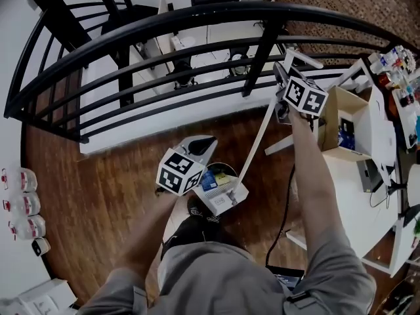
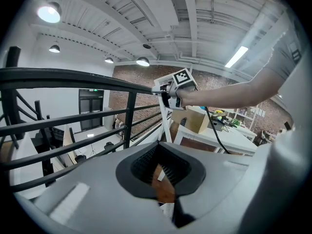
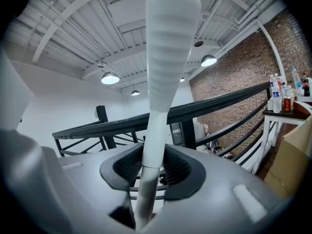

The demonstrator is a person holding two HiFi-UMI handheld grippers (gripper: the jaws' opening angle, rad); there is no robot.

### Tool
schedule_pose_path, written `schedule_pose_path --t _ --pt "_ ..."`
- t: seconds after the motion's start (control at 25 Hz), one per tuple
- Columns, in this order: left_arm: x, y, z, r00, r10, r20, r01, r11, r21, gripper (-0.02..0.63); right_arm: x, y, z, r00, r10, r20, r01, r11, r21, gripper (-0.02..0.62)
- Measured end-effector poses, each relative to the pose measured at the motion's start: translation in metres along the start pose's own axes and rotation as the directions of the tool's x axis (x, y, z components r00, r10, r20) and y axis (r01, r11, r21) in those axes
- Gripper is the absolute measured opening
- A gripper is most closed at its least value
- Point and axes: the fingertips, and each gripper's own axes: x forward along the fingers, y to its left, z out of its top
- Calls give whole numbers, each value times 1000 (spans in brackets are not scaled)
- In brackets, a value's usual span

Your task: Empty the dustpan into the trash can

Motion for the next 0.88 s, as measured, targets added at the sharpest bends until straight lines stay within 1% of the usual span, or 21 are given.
schedule_pose_path --t 0.2,0.28,0.36,0.44,0.56,0.68,0.76,0.88 --pt "1 12 -9 1000 -19 10 19 999 -45 5 -5 0 1 999 -38 -19 37 999 -13 117" --pt "5 15 -10 1000 -17 6 18 998 -54 6 -7 -9 1 998 -59 -28 59 998 -20 118" --pt "11 15 -10 1000 -14 -1 14 998 -55 6 -7 -28 -3 995 -90 -37 90 996 -15 118" --pt "19 17 -12 1000 6 -13 -7 998 -59 6 -4 -51 -8 991 -123 -47 123 992 -4 120" --pt "37 19 -11 998 63 -32 -65 995 -74 6 3 -86 -11 982 -180 -61 180 984 -4 121" --pt "56 5 -4 994 103 -33 -105 990 -90 5 5 -121 -19 971 -221 -92 222 975 3 121" --pt "67 -5 -3 992 123 -38 -126 988 -94 6 8 -135 -26 968 -227 -109 228 974 2 123" --pt "75 -12 -3 988 150 -42 -154 982 -107 6 16 -140 -29 971 -213 -108 213 977 -6 123"
